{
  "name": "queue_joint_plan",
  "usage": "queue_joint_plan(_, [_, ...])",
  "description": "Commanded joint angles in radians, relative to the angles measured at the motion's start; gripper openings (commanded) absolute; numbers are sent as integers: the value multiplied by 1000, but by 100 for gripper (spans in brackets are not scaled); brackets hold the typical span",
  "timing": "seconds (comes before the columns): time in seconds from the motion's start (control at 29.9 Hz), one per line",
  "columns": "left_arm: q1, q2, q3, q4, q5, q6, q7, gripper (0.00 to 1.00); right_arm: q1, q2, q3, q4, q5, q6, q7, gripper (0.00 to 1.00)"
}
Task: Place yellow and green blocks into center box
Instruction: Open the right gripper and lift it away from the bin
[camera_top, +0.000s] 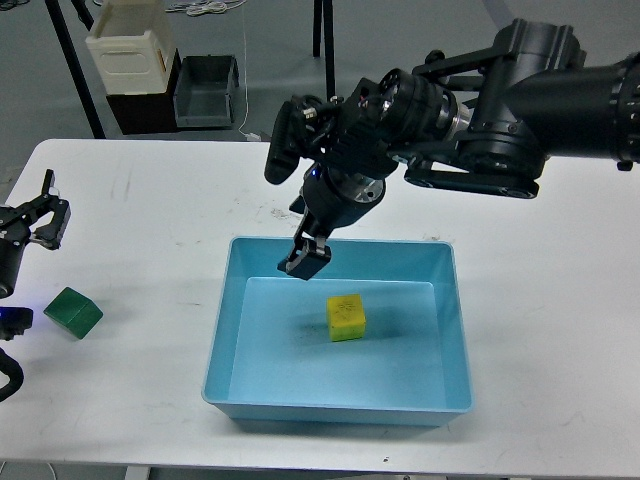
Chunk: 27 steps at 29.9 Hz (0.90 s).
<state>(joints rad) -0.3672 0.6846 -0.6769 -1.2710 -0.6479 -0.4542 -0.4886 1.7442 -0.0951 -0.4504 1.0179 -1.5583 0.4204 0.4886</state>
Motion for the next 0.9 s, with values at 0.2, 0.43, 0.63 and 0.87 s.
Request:
queue_joint_plan(0.2, [-99, 139, 4, 140, 88, 71, 0, 100, -81, -5, 442, -202, 136, -2, 0, 97])
queue_joint_plan(0.43, [-147, 179, 2, 136, 287, 46, 0, 100, -164, -11, 561, -190, 242, -145, 0, 97])
queue_joint_plan(0.63, [-212, 254, -1, 145, 494, 46, 0, 100, -238, -6, 616, -177, 296, -359, 0, 97])
queue_joint_plan(0.87, [-297, 300, -13, 160, 939, 63, 0, 100, -302, -25, 772, -142, 648, -404, 0, 99])
